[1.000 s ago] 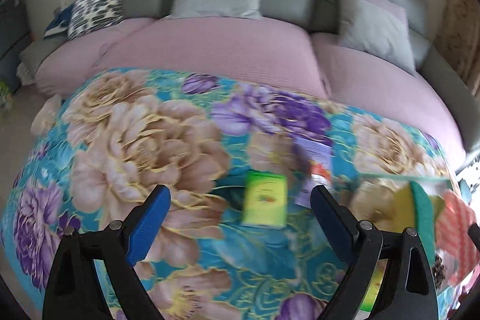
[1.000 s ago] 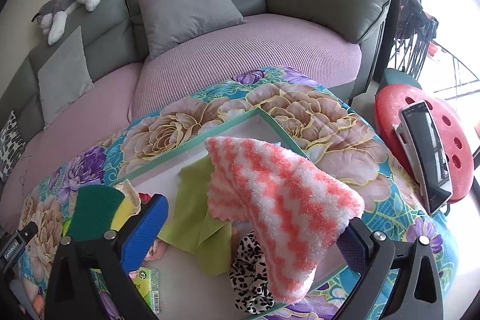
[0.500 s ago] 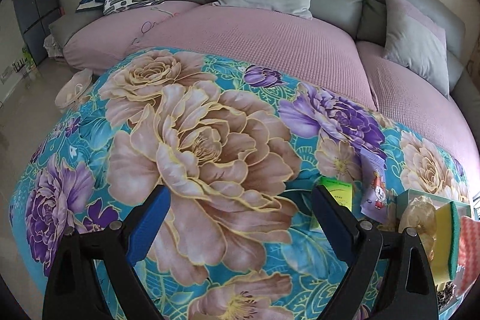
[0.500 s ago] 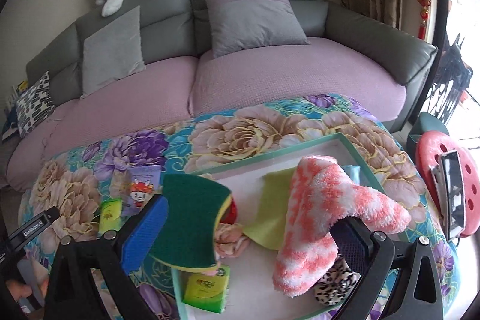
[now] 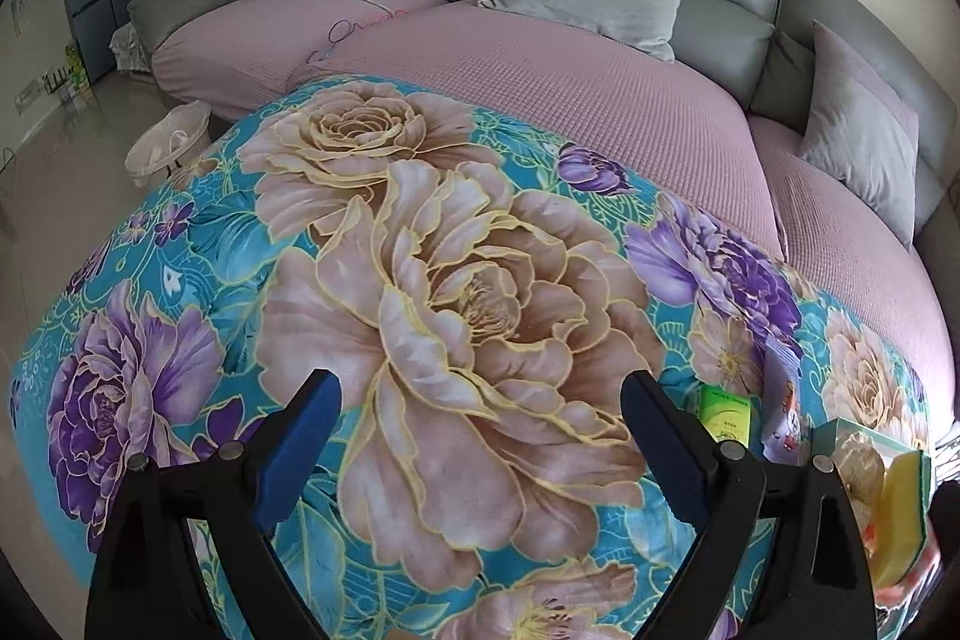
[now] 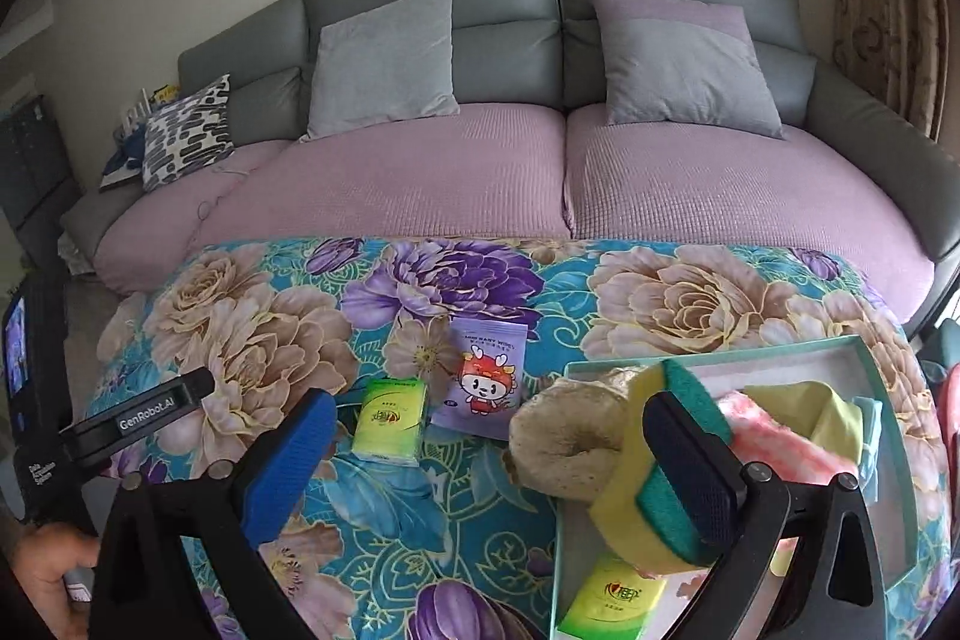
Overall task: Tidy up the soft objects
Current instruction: 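Open both tools to drop the sponge and sock into the tray, then grasp the green tissue pack with the left tool while the right tool grasps the wipes pouch, then carry the tissue pack and purple wipes pouch over the tray with both tools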
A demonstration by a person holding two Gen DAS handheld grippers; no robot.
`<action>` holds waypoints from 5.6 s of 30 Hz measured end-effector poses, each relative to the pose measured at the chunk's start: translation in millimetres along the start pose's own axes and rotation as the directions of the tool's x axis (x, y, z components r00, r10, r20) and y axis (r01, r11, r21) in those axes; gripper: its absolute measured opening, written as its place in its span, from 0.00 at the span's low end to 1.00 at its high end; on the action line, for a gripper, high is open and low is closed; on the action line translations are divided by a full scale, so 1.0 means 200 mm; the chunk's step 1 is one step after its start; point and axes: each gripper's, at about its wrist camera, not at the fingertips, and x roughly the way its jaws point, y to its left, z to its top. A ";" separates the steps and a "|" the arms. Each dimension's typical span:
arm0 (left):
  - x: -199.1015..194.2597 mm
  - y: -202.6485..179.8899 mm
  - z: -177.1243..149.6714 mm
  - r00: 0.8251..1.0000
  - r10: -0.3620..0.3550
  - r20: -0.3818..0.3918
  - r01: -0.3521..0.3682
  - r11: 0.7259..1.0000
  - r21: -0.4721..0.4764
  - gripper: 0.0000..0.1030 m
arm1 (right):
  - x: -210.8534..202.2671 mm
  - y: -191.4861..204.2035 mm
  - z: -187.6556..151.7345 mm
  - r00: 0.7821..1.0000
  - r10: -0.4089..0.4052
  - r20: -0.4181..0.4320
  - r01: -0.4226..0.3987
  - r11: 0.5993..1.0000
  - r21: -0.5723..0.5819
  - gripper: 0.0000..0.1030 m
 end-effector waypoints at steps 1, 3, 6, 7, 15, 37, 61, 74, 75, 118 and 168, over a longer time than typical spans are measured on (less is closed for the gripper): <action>0.01 0.01 0.00 1.000 0.000 -0.003 0.000 1.000 -0.006 0.92 | 0.02 0.02 -0.01 1.000 -0.006 -0.008 0.006 1.000 -0.012 1.00; 0.02 0.04 0.01 1.000 0.001 -0.008 -0.001 1.000 -0.017 0.92 | 0.07 0.04 -0.03 0.999 -0.012 -0.034 0.012 1.000 -0.023 1.00; 0.04 0.07 0.01 1.000 -0.005 -0.022 0.005 0.999 -0.040 0.92 | 0.12 0.06 -0.04 0.998 0.000 -0.060 -0.001 1.000 -0.017 1.00; 0.04 0.08 0.01 1.000 -0.009 -0.027 0.008 0.999 -0.046 0.92 | 0.12 0.07 -0.05 0.998 0.015 -0.061 -0.016 1.000 -0.017 1.00; 0.11 0.08 -0.01 0.997 -0.028 -0.067 0.025 0.999 -0.048 0.92 | 0.11 0.11 -0.04 0.998 0.061 -0.033 -0.063 0.997 -0.047 1.00; 0.34 -0.55 -0.15 0.954 -0.210 -0.215 0.264 0.927 0.267 0.92 | 0.29 -0.14 0.13 0.998 0.040 -0.040 -0.035 0.994 0.102 1.00; 0.40 -0.55 -0.17 0.952 -0.200 -0.231 0.260 0.926 0.272 0.48 | 0.36 -0.05 0.09 0.996 0.018 -0.092 -0.015 0.999 0.038 1.00; 0.41 -0.19 -0.05 0.983 -0.034 -0.182 0.056 0.992 0.115 0.48 | 0.57 0.10 0.12 0.964 0.174 -0.203 -0.180 0.984 -0.013 0.81; 0.41 -0.16 -0.05 0.982 -0.033 -0.183 0.053 0.993 0.102 0.48 | 0.59 0.10 0.12 0.960 0.173 -0.221 -0.180 0.984 -0.011 0.79; -0.03 -0.17 0.04 0.996 -0.094 0.006 0.093 0.990 0.108 0.48 | 0.10 0.03 0.01 0.987 0.148 -0.067 -0.143 0.987 0.066 0.09; -0.62 -1.25 -0.81 0.901 -0.406 -0.155 0.395 0.614 0.684 0.48 | -0.48 -1.21 -0.43 0.970 -0.241 -0.023 0.219 0.832 0.510 0.09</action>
